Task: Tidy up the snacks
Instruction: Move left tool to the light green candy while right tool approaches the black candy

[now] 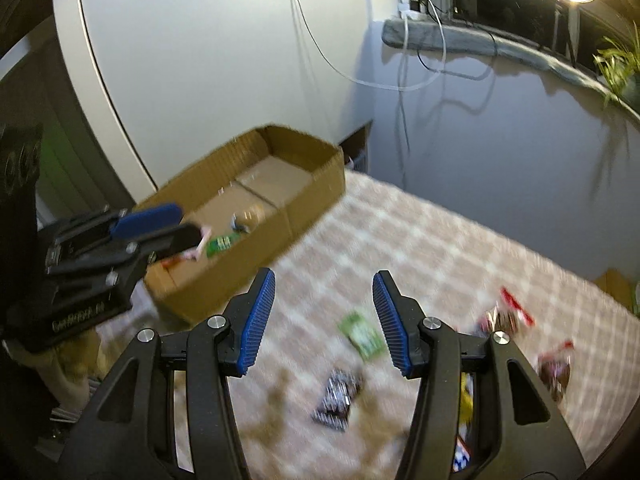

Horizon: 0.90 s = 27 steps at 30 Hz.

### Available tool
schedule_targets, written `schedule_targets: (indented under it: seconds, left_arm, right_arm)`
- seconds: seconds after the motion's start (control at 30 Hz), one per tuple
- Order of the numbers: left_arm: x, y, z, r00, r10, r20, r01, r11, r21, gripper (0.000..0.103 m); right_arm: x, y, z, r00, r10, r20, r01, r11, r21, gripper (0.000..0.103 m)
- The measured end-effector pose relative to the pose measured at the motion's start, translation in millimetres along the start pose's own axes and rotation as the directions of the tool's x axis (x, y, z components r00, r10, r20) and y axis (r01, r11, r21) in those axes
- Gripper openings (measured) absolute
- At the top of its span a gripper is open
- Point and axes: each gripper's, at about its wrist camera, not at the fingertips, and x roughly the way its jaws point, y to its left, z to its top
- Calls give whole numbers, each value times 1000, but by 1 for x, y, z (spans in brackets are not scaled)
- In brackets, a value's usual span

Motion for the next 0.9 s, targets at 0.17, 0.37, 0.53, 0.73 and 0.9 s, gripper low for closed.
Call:
schedule_targets:
  seconds: [0.17, 0.37, 0.53, 0.73, 0.9]
  left_arm:
    - [12, -22, -3, 998, -58, -40, 59, 998, 15, 33]
    - [33, -39, -13, 987, -111, -117, 115, 993, 25, 33]
    - [51, -44, -22, 972, -146, -182, 148, 989, -5, 33]
    - [70, -52, -30, 951, -186, -247, 186, 982, -22, 33]
    - [85, -58, -33, 938, -202, -282, 203, 979, -26, 32]
  right_arm:
    - [4, -9, -34, 998, -10, -55, 12, 999, 33, 53]
    - [20, -15, -65, 993, -11, -119, 19, 998, 62, 53]
    - [30, -15, -75, 990, -12, -140, 21, 997, 68, 48]
    - [38, -16, -79, 988, -13, -155, 24, 997, 74, 42]
    - [40, -19, -80, 988, -27, -153, 38, 997, 70, 40]
